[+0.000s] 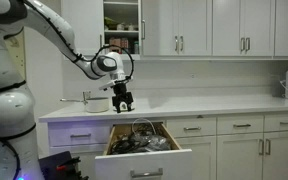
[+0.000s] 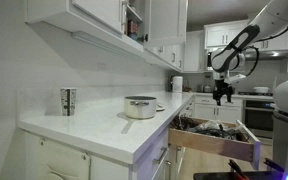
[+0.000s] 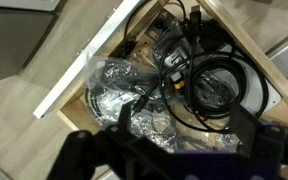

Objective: Put the lid on the pot

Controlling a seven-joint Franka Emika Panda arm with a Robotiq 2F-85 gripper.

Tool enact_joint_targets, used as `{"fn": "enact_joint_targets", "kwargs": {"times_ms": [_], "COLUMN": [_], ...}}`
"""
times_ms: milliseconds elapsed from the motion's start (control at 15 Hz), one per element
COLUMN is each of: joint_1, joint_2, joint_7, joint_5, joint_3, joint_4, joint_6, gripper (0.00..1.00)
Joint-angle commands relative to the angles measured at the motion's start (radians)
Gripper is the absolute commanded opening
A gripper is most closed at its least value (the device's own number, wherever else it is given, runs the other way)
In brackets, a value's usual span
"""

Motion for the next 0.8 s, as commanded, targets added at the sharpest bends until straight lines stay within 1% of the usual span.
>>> {"fn": "enact_joint_targets", "kwargs": {"times_ms": [0, 467, 733], "joint_1": [0.006, 0.039, 0.065], "joint_2": [0.0, 0.104, 0.18], "joint_7": [0.001, -0.02, -0.059], "joint_5": [-0.001, -0.048, -0.088], "joint_3": [-0.005, 0.025, 0.038], "joint_4": [0.001, 0.103, 0.177], "joint_6": [-0.003, 0.014, 0.058], "gripper": [1.0, 1.0, 1.0]}}
